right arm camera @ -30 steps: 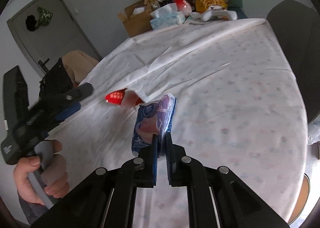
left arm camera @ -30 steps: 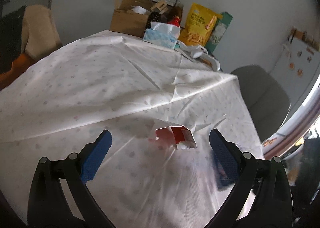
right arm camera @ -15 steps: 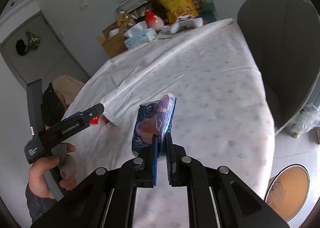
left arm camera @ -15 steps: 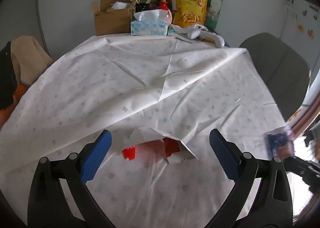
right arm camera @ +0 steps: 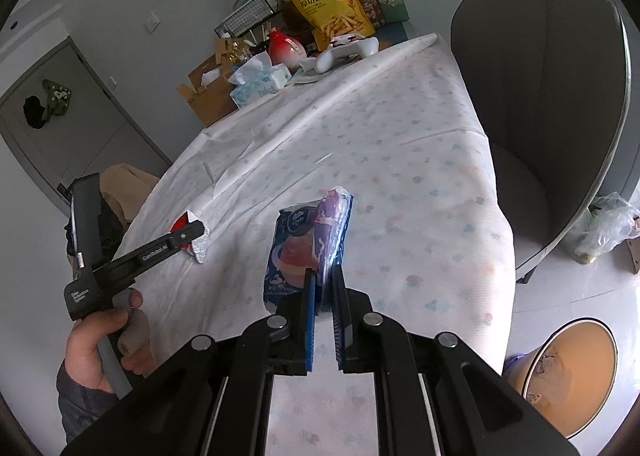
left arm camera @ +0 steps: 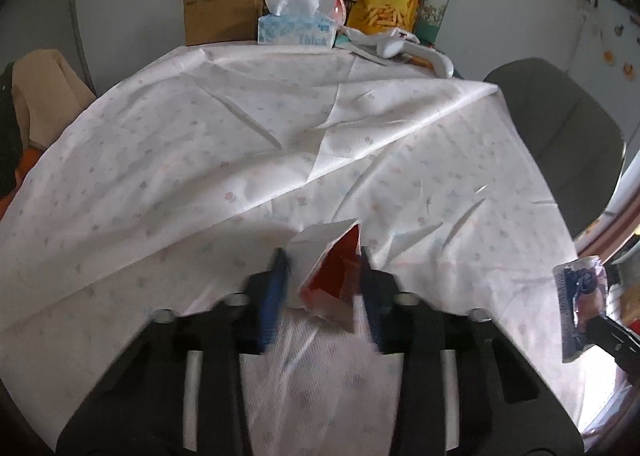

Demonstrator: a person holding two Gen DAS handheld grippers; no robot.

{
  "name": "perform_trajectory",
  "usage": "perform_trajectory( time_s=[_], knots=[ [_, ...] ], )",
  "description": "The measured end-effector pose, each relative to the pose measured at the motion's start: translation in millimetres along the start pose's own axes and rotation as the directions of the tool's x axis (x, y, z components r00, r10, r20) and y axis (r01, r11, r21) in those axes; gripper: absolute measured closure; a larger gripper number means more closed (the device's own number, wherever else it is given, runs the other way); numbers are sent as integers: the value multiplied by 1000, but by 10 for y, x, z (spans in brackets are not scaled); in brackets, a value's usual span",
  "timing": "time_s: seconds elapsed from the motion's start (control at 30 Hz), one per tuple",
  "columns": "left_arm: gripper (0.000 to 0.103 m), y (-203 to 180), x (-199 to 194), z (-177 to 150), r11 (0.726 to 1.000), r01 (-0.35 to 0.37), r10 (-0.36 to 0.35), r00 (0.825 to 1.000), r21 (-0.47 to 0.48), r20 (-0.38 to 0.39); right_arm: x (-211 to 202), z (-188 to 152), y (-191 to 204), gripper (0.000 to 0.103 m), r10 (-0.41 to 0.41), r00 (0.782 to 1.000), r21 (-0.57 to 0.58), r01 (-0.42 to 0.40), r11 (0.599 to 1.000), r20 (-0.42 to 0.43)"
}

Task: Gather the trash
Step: 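Carry the blue wrapper and red-white paper over the cream bin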

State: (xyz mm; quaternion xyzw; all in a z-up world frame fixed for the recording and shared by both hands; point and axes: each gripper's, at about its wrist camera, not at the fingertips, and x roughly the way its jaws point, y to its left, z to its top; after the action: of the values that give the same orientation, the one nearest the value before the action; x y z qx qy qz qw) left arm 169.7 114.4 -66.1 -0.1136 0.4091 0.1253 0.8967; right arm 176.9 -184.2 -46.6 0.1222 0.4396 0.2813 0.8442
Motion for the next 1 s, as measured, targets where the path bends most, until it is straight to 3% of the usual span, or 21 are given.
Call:
perform_trajectory(
  time_s=[0.23,0.47,1.0],
  knots=[
    [80,132,-357,-110,991,114,-108,990,-64,92,-133,-1,20,94,-13,1000,-5,13,1000,24],
    [80,30,-623,-127,980,194,-187,972,-39,142,-332,0,-57,94,-35,998,7,35,999,59],
    [80,-799,-827,-113,952,294,-303,943,87,136,-911,-29,-709,94,-118,982,95,105,990,146]
  ],
)
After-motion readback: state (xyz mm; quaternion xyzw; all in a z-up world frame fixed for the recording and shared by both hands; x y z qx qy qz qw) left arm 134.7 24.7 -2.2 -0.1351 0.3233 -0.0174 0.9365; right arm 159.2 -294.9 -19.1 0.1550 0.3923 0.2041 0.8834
